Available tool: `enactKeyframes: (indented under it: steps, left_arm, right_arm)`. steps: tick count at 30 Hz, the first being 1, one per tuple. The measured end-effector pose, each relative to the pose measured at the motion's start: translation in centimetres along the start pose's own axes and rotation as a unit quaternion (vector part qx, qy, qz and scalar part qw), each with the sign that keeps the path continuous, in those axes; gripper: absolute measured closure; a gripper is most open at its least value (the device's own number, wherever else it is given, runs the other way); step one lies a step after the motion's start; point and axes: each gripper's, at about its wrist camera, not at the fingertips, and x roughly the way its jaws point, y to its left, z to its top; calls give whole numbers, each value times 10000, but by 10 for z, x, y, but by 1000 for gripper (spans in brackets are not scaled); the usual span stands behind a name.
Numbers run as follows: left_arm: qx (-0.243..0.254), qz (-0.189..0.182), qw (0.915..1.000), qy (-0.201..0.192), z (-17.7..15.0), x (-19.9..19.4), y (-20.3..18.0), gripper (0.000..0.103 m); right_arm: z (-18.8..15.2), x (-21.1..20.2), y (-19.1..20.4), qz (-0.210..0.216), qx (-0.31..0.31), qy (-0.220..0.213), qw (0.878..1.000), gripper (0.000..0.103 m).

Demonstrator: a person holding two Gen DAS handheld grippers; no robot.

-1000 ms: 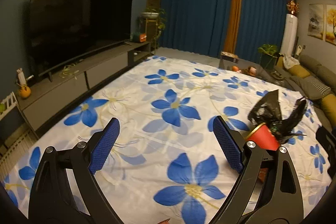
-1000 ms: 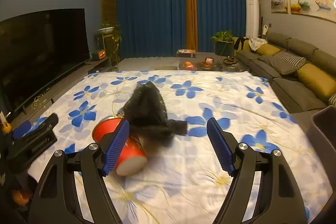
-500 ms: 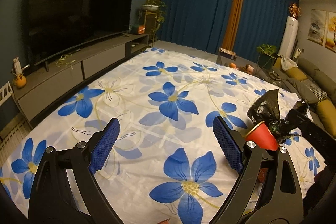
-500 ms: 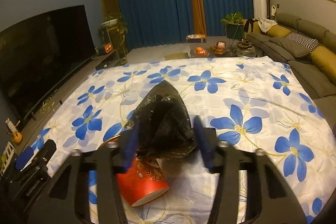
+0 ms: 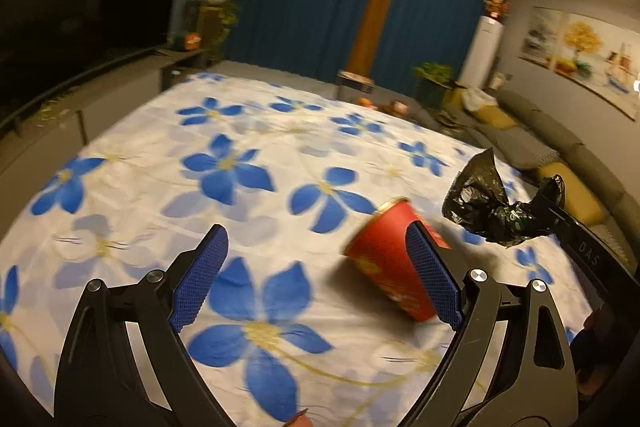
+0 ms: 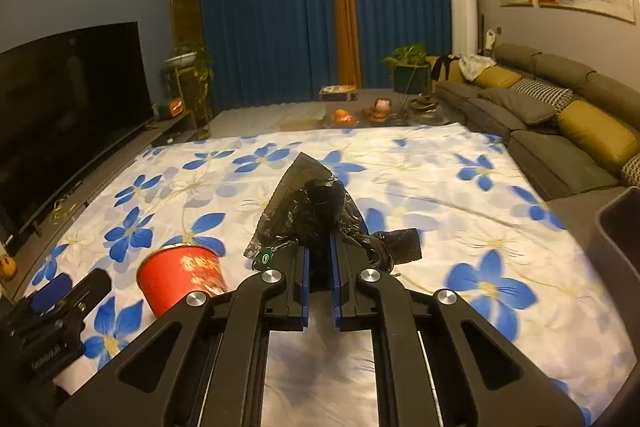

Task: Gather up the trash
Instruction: 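Close the right tool on the black plastic bag, then grasp the red paper cup with the left tool while the right tool holds the black bag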

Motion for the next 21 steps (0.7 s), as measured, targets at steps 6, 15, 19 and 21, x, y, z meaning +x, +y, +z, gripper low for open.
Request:
enactKeyframes:
  steps: [6,15,19,21]
  left_arm:
    - [118,-528,9984,162,-5,3,-11,9]
    - [134,-422,9970,638,-15,14,-34,8]
    - [8,-147,9976,674,-15,19,-47,8]
    - [-3,-4,9974,717,-15,24,-54,8]
  right_arm:
    - [-12,-26,-21,-74,164,-110,9998,94]
    - [-17,-60,-42,-38,312,-300,9991,94]
    - [-22,-68,-48,-24,360,-307,9989,94]
    - [-26,-71,-51,3,373,-293,9989,94]
